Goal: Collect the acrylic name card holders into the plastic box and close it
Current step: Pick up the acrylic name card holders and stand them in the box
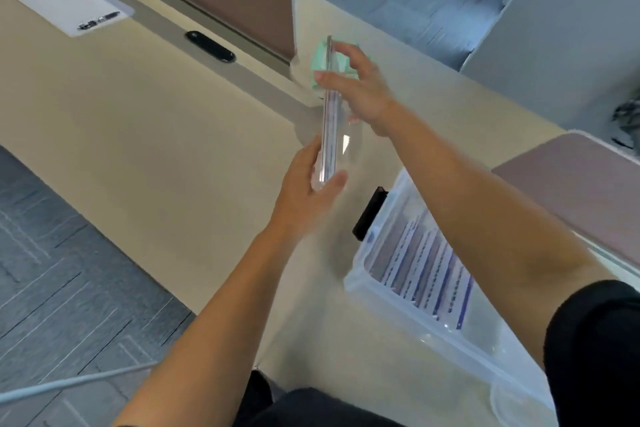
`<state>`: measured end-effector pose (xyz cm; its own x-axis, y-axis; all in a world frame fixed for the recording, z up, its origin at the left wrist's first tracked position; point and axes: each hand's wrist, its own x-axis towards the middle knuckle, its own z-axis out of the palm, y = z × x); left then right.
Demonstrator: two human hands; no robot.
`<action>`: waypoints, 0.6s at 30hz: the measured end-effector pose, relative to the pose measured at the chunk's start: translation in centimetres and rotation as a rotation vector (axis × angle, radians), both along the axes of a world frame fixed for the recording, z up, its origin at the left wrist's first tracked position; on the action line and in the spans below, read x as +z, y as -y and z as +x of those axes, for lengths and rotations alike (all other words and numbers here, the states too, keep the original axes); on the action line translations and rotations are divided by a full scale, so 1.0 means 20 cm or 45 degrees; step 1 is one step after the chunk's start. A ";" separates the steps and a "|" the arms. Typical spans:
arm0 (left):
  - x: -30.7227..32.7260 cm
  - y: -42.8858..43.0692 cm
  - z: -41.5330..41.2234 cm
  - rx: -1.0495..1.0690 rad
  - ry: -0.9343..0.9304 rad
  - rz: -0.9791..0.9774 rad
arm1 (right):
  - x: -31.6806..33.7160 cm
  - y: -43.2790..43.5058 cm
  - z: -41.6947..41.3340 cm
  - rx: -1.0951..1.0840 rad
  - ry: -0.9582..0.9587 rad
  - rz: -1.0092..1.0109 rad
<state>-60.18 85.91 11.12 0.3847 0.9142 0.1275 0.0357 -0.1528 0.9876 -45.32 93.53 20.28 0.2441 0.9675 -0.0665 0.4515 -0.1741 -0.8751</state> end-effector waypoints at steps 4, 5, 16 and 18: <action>0.17 0.26 0.23 -0.228 0.202 -0.301 | 0.17 0.41 0.31 -0.084 -0.193 0.081; 0.19 0.33 0.28 -0.276 0.187 -0.339 | 0.20 0.52 0.38 -0.089 -0.236 0.094; 0.29 0.96 0.66 -0.423 0.069 -0.203 | 0.13 1.36 0.96 -0.043 -0.588 0.144; 0.30 1.02 0.69 -0.492 0.018 -0.187 | 0.11 1.46 0.99 -0.097 -0.595 0.159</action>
